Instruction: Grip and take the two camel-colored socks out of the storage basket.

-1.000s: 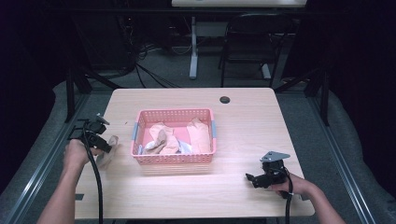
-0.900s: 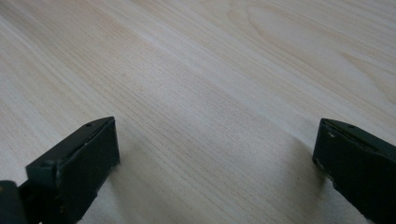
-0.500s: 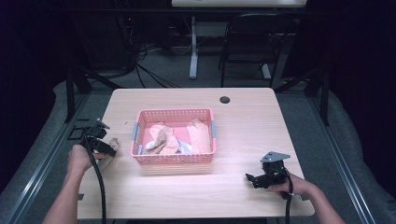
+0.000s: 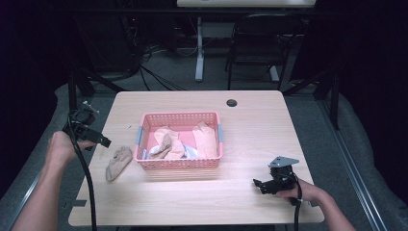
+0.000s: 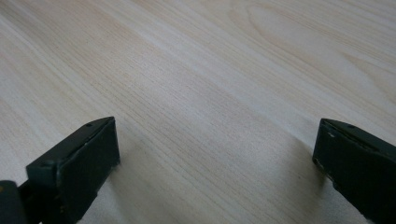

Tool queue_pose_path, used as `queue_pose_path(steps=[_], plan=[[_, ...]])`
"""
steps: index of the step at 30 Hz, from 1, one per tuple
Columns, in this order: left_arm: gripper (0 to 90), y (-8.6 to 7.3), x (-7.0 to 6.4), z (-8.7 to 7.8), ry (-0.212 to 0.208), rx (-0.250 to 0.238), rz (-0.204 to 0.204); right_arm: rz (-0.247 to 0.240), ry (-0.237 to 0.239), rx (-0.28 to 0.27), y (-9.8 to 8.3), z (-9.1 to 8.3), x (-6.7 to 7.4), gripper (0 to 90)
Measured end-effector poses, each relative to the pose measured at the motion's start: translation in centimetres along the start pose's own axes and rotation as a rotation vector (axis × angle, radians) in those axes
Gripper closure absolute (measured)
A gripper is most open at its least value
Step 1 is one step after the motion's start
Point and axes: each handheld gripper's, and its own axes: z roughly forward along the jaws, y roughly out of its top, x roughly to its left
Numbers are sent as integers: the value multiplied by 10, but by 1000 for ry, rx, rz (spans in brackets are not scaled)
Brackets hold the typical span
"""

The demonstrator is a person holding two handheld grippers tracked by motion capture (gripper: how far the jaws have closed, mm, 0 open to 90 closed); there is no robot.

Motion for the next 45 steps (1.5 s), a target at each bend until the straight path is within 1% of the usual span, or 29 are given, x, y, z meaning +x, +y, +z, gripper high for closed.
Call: queue_pose_path(steps=[4,5,6,9,12,13,17,21,24,27,30,34,35,36,40,43,45], plan=[[3,4,-2,-10,6,-15,16,0,0,1,0,0,0,0],[2,6,-3,-13,-3,-16,19,0,0,0,0,0,0,0],[0,7,-4,-13,-4,-21,20,0,0,0,0,0,0,0],[0,12,-7,-15,-9,-17,40,-1,-1,2,0,0,0,0],[0,16,-14,-16,-7,-37,52,1,-1,1,0,0,0,0],[0,19,-16,-17,-10,-30,62,1,-1,0,0,0,0,0],[0,28,-27,-16,-10,-37,93,1,0,0,0,0,0,0],[0,37,-38,-13,-11,-40,124,-1,0,2,0,0,0,0],[0,43,-48,-11,-24,-32,148,6,4,1,0,0,0,0],[0,50,-57,-8,-30,-28,175,-4,8,0,-1,-1,0,0],[0,57,-67,-5,-40,-29,196,-4,8,-1,-1,-1,0,0],[0,64,-79,-1,-52,-31,215,-5,9,-1,-1,-1,0,0],[0,67,-83,1,-47,-37,221,-5,9,-1,-1,-1,0,0],[0,67,-83,1,-47,-37,221,-5,9,-1,-1,-1,0,0],[0,73,-92,4,-48,-50,232,-5,9,-1,-1,-1,0,0],[0,78,-100,9,-55,-46,246,-5,9,-1,-1,-1,0,0],[0,79,-104,11,-62,-49,249,-6,9,-1,-1,-1,0,0]])
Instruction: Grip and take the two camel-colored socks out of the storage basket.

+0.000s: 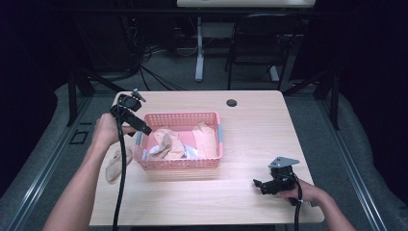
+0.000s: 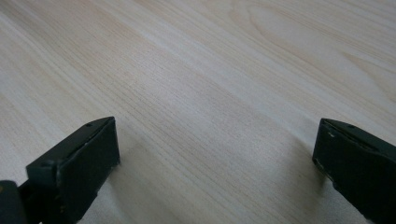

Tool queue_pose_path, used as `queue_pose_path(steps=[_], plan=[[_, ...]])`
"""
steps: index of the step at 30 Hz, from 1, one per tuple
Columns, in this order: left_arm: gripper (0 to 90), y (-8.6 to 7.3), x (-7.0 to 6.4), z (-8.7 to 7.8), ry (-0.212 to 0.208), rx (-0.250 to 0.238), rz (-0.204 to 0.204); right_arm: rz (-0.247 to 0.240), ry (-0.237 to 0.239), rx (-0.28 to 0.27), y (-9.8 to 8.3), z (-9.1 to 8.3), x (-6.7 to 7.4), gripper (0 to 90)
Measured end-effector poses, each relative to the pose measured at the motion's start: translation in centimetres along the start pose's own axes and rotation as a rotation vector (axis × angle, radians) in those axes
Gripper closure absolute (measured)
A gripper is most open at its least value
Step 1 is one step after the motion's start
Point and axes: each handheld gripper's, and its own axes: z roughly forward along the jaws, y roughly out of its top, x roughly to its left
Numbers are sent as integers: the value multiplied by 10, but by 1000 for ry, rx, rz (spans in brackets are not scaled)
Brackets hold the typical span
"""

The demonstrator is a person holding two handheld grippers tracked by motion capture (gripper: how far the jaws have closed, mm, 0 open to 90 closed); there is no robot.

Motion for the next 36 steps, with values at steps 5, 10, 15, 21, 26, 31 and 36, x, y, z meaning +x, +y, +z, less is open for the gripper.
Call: queue_pose_path(steps=[5,10,15,21,26,31,36], plan=[[0,7,-8,7,-4,-12,12,1,1,-2,0,0,0,0],[0,10,-15,18,-24,-4,18,2,0,-4,0,0,0,0],[0,10,-21,31,-28,6,25,1,1,-2,0,0,0,0],[51,7,-31,56,-59,52,30,2,-2,0,-1,-1,1,0],[88,4,-38,74,-85,75,29,0,-1,1,-1,-1,0,0],[107,4,-44,85,-101,86,33,1,-2,1,-1,-1,1,0],[167,5,-47,92,-84,107,34,0,-1,0,-1,-1,0,0]])
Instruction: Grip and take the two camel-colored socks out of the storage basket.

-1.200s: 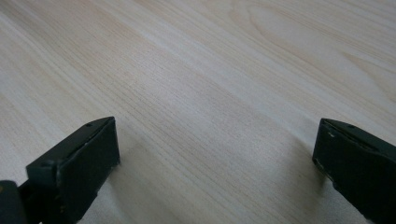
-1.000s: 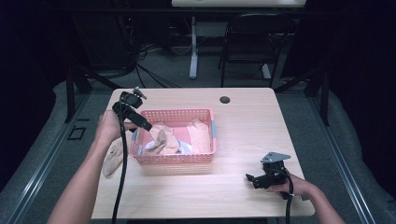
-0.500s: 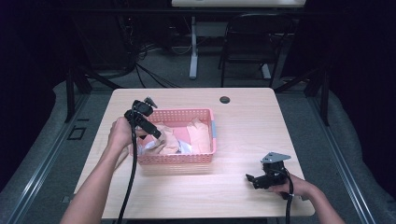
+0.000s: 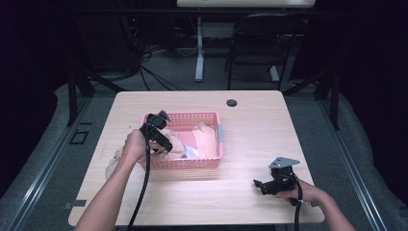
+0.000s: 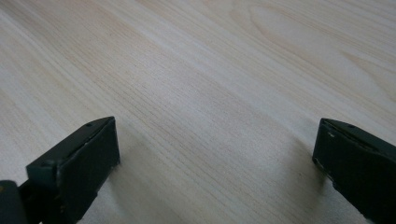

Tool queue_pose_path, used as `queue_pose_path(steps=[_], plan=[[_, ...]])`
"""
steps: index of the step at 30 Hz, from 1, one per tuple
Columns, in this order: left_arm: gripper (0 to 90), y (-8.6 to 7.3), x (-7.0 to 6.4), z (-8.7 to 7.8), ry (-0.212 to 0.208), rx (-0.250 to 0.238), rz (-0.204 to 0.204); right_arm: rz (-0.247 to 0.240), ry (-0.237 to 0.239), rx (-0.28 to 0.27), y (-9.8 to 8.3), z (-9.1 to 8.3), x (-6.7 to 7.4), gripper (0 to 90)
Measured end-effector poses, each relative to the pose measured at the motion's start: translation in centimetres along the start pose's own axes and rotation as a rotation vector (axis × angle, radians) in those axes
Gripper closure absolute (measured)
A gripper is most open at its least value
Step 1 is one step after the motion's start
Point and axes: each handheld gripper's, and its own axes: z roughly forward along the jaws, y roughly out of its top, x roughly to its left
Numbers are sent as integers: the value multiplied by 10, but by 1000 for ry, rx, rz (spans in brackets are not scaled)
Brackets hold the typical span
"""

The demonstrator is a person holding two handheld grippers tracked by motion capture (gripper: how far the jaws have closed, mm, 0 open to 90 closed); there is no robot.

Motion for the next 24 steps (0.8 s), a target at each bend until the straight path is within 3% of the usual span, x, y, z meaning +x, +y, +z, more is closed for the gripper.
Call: queue_pose_path(steps=[12,14,15,18,24], plan=[[455,-3,-1,20,-2,97,1,0,0,0,0,0,0,0],[564,-5,0,25,0,125,-2,-1,-1,2,0,0,0,0],[638,-5,0,25,0,125,-2,-1,-1,2,0,0,0,0],[704,-6,2,26,-12,123,-14,-1,-2,3,0,0,0,0],[787,-6,1,22,-13,115,0,-1,-1,3,0,0,0,0]])
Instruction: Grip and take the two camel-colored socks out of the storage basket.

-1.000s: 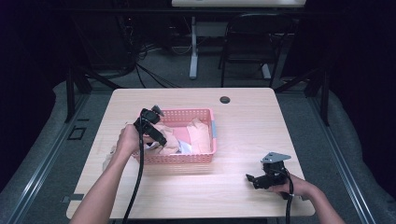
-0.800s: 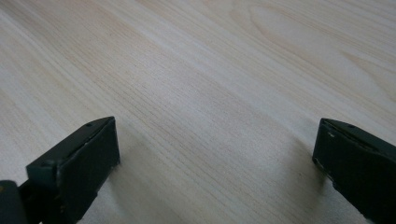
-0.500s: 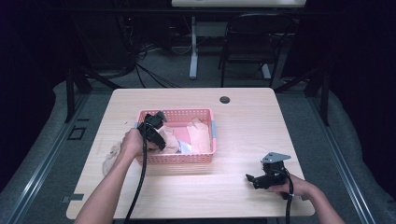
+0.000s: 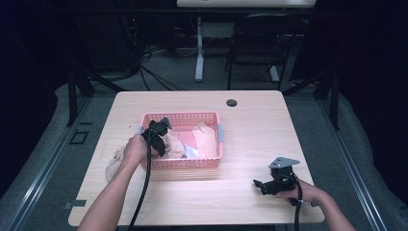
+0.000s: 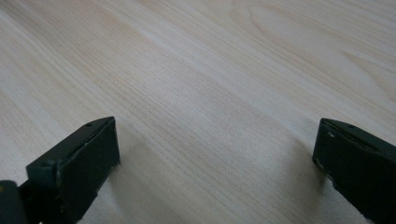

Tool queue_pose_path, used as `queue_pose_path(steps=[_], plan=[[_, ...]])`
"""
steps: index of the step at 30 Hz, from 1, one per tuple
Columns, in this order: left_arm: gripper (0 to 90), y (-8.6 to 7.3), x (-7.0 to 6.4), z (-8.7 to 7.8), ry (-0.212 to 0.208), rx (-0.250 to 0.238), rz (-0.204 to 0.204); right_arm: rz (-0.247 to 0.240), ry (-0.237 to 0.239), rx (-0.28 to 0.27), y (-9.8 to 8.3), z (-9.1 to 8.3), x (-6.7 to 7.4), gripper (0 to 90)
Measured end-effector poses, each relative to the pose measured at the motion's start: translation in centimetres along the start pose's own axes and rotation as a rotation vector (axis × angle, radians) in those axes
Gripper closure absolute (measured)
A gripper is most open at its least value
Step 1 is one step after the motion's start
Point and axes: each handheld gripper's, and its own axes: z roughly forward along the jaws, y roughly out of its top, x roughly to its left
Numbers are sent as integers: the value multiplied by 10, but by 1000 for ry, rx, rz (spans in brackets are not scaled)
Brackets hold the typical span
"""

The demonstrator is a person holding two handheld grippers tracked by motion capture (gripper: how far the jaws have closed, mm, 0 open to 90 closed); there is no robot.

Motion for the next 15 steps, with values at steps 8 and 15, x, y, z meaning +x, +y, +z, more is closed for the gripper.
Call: queue_pose_path(steps=[8,15], plan=[[791,1,0,-20,7,-22,17,-1,1,0,0,0,0,0],[795,2,0,-42,-8,-60,33,0,0,1,0,0,0,0]])
